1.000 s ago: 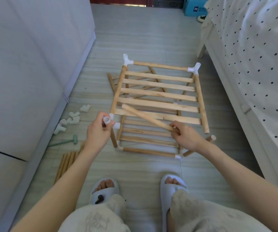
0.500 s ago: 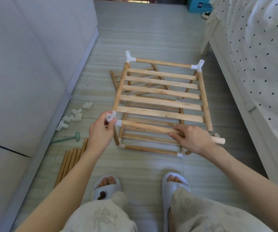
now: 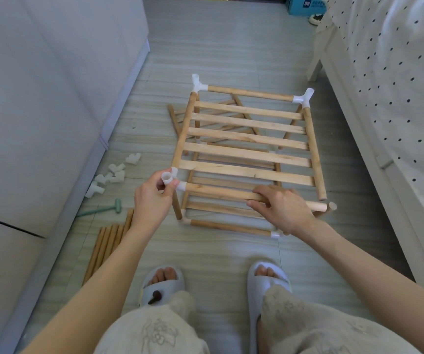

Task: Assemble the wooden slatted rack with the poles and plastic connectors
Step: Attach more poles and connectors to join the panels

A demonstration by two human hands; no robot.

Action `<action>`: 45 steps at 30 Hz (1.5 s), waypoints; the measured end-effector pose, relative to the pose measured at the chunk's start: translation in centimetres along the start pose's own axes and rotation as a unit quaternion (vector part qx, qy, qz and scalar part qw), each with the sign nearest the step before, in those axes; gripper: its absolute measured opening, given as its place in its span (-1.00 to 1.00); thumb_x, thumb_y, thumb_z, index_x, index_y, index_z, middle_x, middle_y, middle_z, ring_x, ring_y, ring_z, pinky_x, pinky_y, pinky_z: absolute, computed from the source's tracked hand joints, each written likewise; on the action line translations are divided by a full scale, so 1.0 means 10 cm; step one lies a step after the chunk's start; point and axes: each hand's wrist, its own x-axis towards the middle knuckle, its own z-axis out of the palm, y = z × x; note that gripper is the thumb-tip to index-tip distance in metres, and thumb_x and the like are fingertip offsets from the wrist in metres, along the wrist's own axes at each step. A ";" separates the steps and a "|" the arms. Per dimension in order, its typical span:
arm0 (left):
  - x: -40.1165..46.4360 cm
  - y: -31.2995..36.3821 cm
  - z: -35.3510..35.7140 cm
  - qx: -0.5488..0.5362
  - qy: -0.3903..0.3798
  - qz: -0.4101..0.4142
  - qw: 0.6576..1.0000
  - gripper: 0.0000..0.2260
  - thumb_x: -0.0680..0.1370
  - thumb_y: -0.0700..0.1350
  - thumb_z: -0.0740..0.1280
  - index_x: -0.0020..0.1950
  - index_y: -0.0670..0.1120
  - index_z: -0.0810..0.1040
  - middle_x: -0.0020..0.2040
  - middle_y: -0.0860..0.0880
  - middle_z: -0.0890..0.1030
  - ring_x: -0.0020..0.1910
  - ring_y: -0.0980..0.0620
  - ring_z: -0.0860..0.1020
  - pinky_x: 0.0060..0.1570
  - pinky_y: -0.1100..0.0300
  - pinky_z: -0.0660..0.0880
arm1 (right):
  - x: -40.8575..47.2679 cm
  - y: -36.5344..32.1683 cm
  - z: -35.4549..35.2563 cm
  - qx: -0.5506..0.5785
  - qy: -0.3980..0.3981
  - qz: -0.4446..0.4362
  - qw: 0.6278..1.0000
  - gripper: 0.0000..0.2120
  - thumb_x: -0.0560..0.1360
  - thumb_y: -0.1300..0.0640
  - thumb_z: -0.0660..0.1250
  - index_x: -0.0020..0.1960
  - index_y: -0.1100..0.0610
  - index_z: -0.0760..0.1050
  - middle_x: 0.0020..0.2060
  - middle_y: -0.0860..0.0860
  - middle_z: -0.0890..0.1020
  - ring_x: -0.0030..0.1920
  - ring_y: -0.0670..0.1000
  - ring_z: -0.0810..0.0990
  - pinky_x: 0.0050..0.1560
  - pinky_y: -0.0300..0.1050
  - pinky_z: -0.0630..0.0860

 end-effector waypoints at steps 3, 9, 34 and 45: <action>0.01 0.00 0.00 -0.010 -0.001 -0.009 1.000 -0.85 0.54 -0.08 0.33 0.10 -0.01 0.60 -0.15 0.04 0.62 -0.08 0.05 0.55 -0.09 0.19 0.39 | 0.04 -0.01 0.06 -0.012 0.029 -0.006 0.999 -0.67 0.57 -0.14 0.11 0.14 0.04 0.47 -0.12 -0.04 0.54 -0.07 0.08 0.56 0.09 -0.03 0.31; 0.01 -0.06 0.03 0.008 0.001 0.003 1.000 -0.85 0.55 -0.04 0.31 0.08 0.01 0.60 -0.15 0.05 0.63 -0.05 0.03 0.57 -0.06 0.11 0.45 | 0.06 0.02 0.10 -0.003 0.028 -0.003 1.000 -0.70 0.58 -0.15 0.09 0.10 0.01 0.47 -0.20 -0.09 0.51 -0.18 0.02 0.52 -0.03 -0.08 0.35; -0.32 -0.17 -0.65 0.138 -0.293 -0.085 0.942 -0.57 0.62 -0.04 0.19 0.48 -0.05 0.26 0.37 -0.10 0.41 0.31 -0.03 0.41 0.20 0.21 0.33 | 0.17 -0.74 -0.34 0.029 -0.068 -0.097 0.993 -0.60 0.62 -0.04 0.09 0.41 0.05 0.31 0.30 0.09 0.48 0.30 0.12 0.42 0.26 0.03 0.36; -0.02 -1.23 -0.79 0.128 -0.222 -0.152 0.955 -0.65 0.63 -0.16 0.16 0.42 -0.17 0.34 0.33 -0.03 0.42 0.33 -0.03 0.40 0.20 0.26 0.32 | 1.22 -1.46 -0.19 0.005 -0.067 -0.166 0.984 -0.53 0.63 -0.11 -0.07 0.48 0.01 0.21 0.46 -0.02 0.28 0.49 -0.01 0.14 0.46 0.02 -0.01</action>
